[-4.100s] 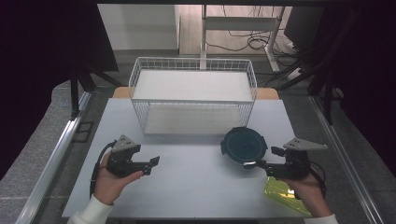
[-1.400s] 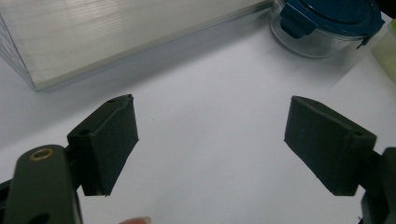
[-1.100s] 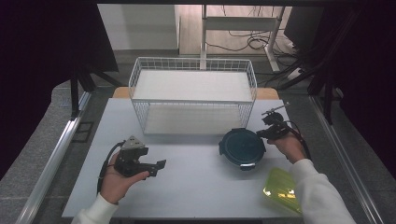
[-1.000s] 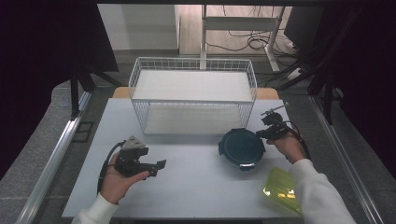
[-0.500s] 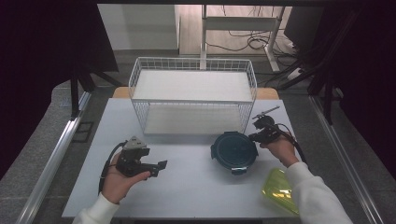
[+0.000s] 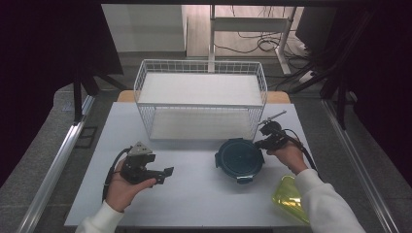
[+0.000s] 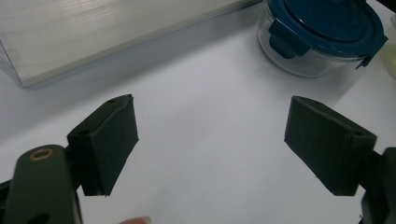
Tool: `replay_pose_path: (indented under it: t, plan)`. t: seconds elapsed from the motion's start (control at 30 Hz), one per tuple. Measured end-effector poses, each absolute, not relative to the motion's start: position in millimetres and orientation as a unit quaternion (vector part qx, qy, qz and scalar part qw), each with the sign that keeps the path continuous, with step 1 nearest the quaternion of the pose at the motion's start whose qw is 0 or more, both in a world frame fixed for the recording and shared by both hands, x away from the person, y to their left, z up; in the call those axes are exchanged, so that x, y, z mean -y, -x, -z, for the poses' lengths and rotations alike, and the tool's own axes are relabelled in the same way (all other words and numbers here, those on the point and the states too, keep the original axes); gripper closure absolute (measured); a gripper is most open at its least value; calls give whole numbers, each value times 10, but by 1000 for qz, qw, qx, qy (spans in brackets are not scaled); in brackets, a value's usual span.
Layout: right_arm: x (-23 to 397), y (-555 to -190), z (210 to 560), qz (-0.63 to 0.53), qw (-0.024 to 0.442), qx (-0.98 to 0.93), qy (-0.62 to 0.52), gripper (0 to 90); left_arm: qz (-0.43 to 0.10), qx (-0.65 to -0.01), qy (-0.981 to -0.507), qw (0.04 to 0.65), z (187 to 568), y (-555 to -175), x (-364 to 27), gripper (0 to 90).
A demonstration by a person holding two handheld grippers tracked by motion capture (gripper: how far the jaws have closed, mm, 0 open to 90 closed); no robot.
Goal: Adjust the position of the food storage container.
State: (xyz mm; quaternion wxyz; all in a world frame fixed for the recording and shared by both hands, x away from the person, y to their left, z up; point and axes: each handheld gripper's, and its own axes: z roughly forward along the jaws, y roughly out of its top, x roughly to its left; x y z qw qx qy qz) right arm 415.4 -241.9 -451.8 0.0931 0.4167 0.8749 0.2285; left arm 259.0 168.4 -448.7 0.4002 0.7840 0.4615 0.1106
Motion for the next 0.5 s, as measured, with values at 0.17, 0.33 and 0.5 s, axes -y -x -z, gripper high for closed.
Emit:
replay_pose_path:
  t: [0.17,0.33,0.5]
  plan:
    - [2540,-4109,4529,-217,93,-869,-435,887,-113,-462,-783,401,4479,-2571,-1698,171]
    - [2580,-4038,4583,-191,77,-877,-434,887,-112,-460,-784,400,4482,-2571,-1683,171]
    - [2574,-4033,4580,-185,73,-875,-441,888,-110,-459,-786,398,4491,-2579,-1665,171]
